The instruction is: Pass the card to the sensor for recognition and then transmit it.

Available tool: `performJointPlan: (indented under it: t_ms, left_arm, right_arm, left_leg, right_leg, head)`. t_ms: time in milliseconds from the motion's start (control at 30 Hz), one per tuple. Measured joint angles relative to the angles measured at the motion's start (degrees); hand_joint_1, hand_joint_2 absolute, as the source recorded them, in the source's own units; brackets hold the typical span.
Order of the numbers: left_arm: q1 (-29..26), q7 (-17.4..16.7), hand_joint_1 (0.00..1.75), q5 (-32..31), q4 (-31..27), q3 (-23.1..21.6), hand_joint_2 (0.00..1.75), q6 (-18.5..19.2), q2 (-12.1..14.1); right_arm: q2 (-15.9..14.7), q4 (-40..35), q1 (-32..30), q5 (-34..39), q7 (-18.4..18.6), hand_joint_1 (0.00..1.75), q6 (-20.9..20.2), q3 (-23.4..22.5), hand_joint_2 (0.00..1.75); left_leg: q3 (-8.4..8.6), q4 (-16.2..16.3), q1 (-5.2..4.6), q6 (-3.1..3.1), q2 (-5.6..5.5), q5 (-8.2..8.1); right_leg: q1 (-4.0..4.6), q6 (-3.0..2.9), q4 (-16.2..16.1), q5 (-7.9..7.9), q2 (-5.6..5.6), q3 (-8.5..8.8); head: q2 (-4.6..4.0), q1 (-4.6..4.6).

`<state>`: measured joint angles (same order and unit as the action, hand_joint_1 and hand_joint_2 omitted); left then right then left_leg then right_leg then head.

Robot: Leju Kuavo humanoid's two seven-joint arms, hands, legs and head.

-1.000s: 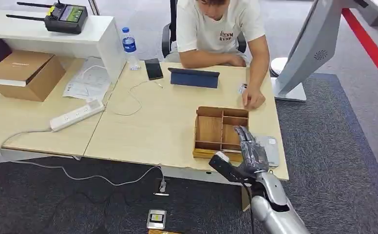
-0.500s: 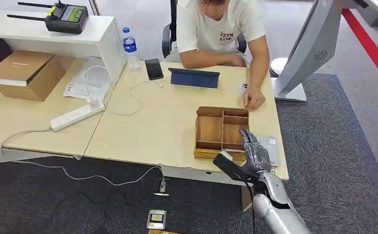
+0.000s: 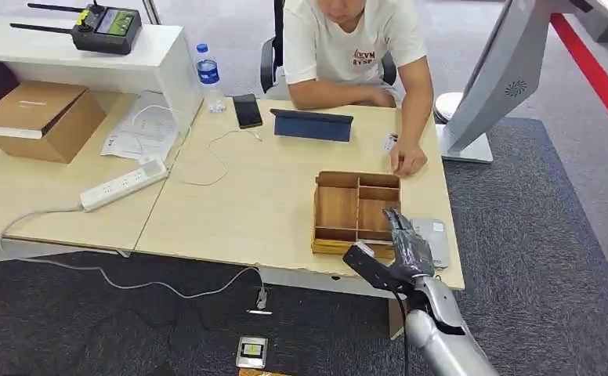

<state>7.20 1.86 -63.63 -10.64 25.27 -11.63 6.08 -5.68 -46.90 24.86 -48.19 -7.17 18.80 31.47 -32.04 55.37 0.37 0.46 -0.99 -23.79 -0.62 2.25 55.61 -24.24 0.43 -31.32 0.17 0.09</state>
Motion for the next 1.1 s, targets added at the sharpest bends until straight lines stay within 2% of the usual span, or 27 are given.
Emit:
performJointPlan:
  t_ms: [133, 167, 467, 1100]
  left_arm:
    - [0.0, 0.3, 0.0, 0.0, 0.0, 0.0, 0.0, 0.1, 0.0]
    - [0.0, 0.3, 0.0, 0.0, 0.0, 0.0, 0.0, 0.1, 0.0]
    - [0.0, 0.8, 0.0, -0.1, 0.0, 0.0, 0.0, 0.0, 0.0]
    - [0.0, 1.2, 0.0, -0.1, 0.0, 0.0, 0.0, -0.2, 0.0]
  right_arm:
    - [0.0, 0.0, 0.2, 0.2, -0.2, 0.0, -0.5, 0.0, 1.75]
    - [0.0, 0.0, 0.2, 0.4, -0.3, 1.75, -0.6, 0.0, 1.75]
    - [0.0, 0.0, 0.5, 3.1, -1.2, 1.75, -2.6, -0.9, 1.75]
    - [0.2, 0.0, 0.9, 4.2, -1.7, 1.75, -2.4, -1.4, 1.75]
  left_leg:
    - [0.01, 0.0, 0.0, 0.0, 0.0, 0.0]
    - [0.01, 0.0, 0.0, 0.0, 0.0, 0.0]
    - [0.01, 0.0, 0.0, 0.0, 0.0, 0.0]
    - [0.02, 0.0, 0.0, 0.0, 0.0, 0.0]
  right_leg:
    - [0.0, 0.0, 0.0, 0.0, 0.0, 0.0]
    - [0.0, 0.0, 0.0, 0.0, 0.0, 0.0]
    - [0.0, 0.0, 0.0, 0.0, 0.0, 0.01]
    - [0.0, 0.0, 0.0, 0.0, 0.0, 0.01]
  head:
    - [0.02, 0.0]
    - [0.0, 0.0]
    - [0.02, 0.0]
    - [0.02, 0.0]
